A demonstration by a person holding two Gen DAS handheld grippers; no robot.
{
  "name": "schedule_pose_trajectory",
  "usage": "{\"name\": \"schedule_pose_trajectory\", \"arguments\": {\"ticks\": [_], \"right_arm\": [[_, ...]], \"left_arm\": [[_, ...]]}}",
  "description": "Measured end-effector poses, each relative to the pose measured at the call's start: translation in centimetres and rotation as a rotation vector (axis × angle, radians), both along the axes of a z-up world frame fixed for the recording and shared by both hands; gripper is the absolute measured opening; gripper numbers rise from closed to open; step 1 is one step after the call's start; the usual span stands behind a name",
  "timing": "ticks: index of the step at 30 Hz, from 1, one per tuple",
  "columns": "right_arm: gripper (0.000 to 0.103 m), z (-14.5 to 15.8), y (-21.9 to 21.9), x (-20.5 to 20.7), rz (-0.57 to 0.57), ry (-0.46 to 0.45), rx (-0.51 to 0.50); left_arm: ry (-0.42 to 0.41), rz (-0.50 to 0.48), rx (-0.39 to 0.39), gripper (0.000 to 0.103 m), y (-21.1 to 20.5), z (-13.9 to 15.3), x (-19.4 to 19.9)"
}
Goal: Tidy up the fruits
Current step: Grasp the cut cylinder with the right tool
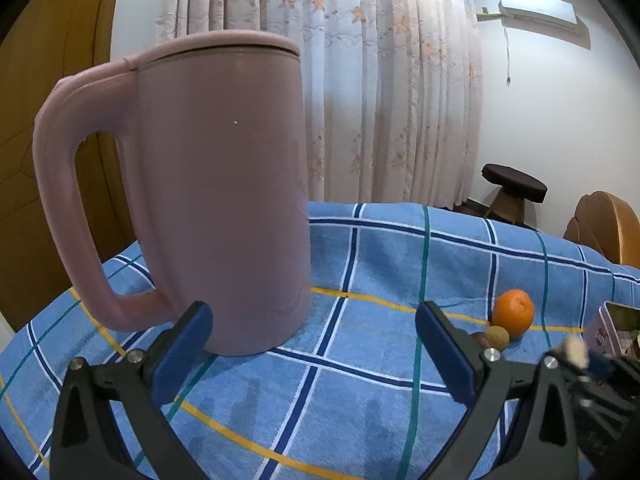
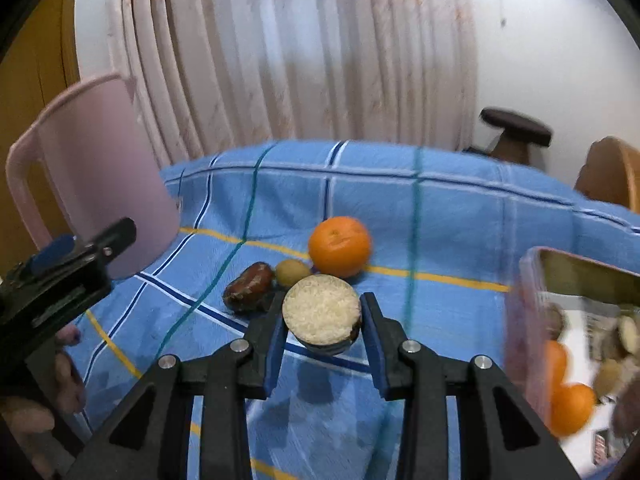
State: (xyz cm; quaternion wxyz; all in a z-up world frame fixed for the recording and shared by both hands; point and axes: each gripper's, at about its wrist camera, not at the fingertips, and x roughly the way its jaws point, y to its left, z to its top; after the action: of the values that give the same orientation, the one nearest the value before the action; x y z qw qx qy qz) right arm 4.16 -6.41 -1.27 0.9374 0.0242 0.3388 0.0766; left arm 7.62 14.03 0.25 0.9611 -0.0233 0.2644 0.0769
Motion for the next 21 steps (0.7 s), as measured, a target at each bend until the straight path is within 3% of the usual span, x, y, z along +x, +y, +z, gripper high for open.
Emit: {"name": "schedule_pose_trajectory", "arguments": {"ticks": [3, 21], "right_arm": [[0.037, 0.7, -0.9, -1.9, -0.027, -0.055, -0.043], [0.038, 1.5, -3.4, -4.1, -0.028, -0.08, -0.025]], "left_arm": [[-0.001, -0.008, 0.002, 0.103, -0.2, -0.2, 0.0], [-0.002, -0.036, -0.033, 0.103, -1.2, -0.2, -1.3]]}}
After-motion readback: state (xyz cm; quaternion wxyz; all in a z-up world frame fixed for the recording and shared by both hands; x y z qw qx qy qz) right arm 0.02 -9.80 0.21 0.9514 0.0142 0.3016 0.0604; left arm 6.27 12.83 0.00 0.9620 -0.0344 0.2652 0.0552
